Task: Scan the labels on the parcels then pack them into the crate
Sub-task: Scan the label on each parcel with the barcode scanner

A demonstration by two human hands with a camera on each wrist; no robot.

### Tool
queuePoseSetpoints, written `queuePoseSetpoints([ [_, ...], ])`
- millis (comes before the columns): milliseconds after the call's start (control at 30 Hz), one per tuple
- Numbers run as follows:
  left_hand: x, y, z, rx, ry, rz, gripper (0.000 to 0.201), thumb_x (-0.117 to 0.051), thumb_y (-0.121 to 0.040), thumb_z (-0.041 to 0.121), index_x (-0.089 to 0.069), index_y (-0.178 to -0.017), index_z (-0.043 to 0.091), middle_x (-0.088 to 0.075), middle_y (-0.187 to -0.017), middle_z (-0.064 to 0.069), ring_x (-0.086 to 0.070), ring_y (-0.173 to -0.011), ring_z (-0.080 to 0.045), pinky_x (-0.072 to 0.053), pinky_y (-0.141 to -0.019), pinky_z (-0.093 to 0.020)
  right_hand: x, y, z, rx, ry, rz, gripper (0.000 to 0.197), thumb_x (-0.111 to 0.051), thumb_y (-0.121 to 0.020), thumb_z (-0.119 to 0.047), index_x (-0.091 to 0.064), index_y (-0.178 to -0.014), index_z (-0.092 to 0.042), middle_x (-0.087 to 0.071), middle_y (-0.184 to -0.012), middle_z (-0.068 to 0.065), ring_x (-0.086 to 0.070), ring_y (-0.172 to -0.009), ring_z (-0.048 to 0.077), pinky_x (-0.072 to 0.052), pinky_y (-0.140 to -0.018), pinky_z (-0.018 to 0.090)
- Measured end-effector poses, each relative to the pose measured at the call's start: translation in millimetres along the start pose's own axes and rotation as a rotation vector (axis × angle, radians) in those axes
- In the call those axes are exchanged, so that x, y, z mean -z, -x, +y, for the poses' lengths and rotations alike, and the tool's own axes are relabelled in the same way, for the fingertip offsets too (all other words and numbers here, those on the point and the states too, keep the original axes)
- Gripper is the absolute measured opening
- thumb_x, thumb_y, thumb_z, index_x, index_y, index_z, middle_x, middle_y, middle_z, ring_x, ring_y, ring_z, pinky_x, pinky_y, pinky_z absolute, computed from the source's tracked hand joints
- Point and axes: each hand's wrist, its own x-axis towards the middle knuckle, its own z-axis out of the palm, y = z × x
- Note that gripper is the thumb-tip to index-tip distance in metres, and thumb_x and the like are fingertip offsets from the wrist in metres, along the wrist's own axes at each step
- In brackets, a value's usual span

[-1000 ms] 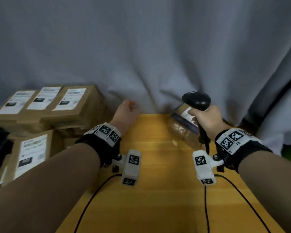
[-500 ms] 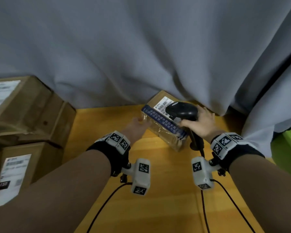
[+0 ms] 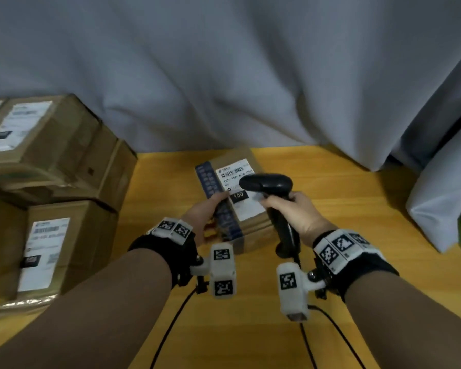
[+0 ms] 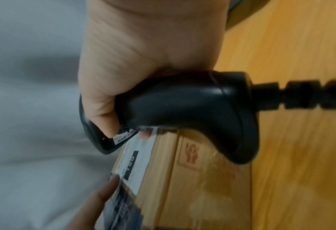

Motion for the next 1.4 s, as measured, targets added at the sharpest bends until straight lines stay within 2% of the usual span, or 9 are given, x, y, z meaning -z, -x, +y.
queuePoseSetpoints([
  [133, 41, 14, 10, -0.024, 0.048, -0.006, 0.064, -0.075, -0.075, 0.046, -0.039, -0.122, 0.021, -0.053, -0.120, -0.012, -0.052, -0.110, -0.034, -0.046, -0.094, -0.058, -23, 20, -9, -0.006, -0.082, -0.042, 0.022, -0.076, -0.078, -0.031, -0.071, -0.085, -0.010, -0.056, -0.067, 0.005, -0.055, -0.066, 0.024, -0.043, -0.067, 0.033],
  [333, 92, 44, 33, -0.087, -0.010, -0.066, 0.074, -0.077, -0.072, 0.047, -0.037, -0.130, 0.025, -0.057, -0.120, -0.011, -0.057, -0.110, -0.032, -0.048, -0.093, -0.050, -47, 43, -51, 0.051, -0.187, 0.057, 0.019, -0.074, -0.080, -0.027, -0.062, -0.077, -0.012, -0.051, -0.060, 0.002, -0.051, -0.054, 0.019, -0.041, -0.054, 0.025],
  [567, 135, 76, 36, -0.148, -0.069, 0.003, 0.088, -0.069, -0.079, 0.053, -0.018, -0.149, 0.033, -0.053, -0.121, -0.009, -0.055, -0.105, -0.031, -0.051, -0.078, -0.044, -62, 86, -100, 0.142, -0.033, 0.020, 0.022, -0.072, -0.083, -0.032, -0.066, -0.083, -0.011, -0.063, -0.075, 0.007, -0.059, -0.067, 0.020, -0.047, -0.070, 0.032],
  [700, 154, 92, 57, -0.242, -0.221, -0.025, 0.075, -0.063, -0.086, 0.050, -0.030, -0.145, 0.017, -0.056, -0.115, -0.006, -0.056, -0.093, -0.023, -0.047, -0.065, -0.034, -64, 106, -145, 0.246, -0.087, 0.101, 0.016, -0.070, -0.085, -0.016, -0.063, -0.076, -0.006, -0.060, -0.068, 0.011, -0.056, -0.061, 0.023, -0.050, -0.067, 0.036],
  [867, 163, 105, 78, -0.305, -0.260, -0.073, 0.072, -0.067, -0.080, 0.054, -0.047, -0.134, 0.010, -0.059, -0.128, -0.009, -0.055, -0.117, -0.031, -0.048, -0.097, -0.048, -66, 134, -197, 0.280, -0.099, 0.051, 0.008, -0.070, -0.084, -0.007, -0.063, -0.082, -0.004, -0.059, -0.065, 0.007, -0.054, -0.054, 0.017, -0.049, -0.059, 0.029],
  [1033, 167, 115, 75, -0.366, -0.208, -0.075, 0.065, -0.069, -0.082, 0.046, -0.049, -0.132, 0.010, -0.062, -0.124, -0.009, -0.058, -0.111, -0.031, -0.053, -0.082, -0.044, -73, 147, -207, 0.256, -0.001, 0.024, 0.013, -0.074, -0.080, -0.011, -0.063, -0.081, -0.003, -0.058, -0.068, 0.010, -0.053, -0.057, 0.020, -0.047, -0.067, 0.035],
  [1133, 170, 118, 70, -0.382, -0.176, -0.024, 0.089, -0.077, -0.066, 0.056, -0.045, -0.134, 0.009, -0.062, -0.123, -0.010, -0.060, -0.109, -0.032, -0.054, -0.071, -0.040, -75, 154, -210, 0.263, 0.050, 0.071, 0.015, -0.073, -0.081, -0.015, -0.064, -0.081, -0.003, -0.059, -0.063, 0.008, -0.055, -0.053, 0.019, -0.051, -0.060, 0.031],
  [1233, 176, 110, 67, -0.405, -0.191, 0.035, 0.130, -0.081, -0.029, 0.071, -0.041, -0.137, 0.009, -0.062, -0.123, -0.010, -0.061, -0.108, -0.031, -0.057, -0.079, -0.044, -77, 158, -214, 0.293, 0.094, 0.109, 0.019, -0.073, -0.081, -0.016, -0.066, -0.088, -0.001, -0.060, -0.062, 0.008, -0.059, -0.052, 0.019, -0.054, -0.058, 0.030],
  [1400, 190, 78, 61, -0.445, -0.290, 0.124, 0.141, -0.076, -0.016, 0.083, -0.042, -0.135, 0.017, -0.061, -0.124, -0.006, -0.060, -0.109, -0.029, -0.054, -0.088, -0.049, -81, 165, -222, 0.314, 0.092, 0.131, 0.016, -0.071, -0.079, -0.012, -0.067, -0.089, 0.000, -0.060, -0.062, 0.007, -0.058, -0.050, 0.018, -0.054, -0.054, 0.029],
])
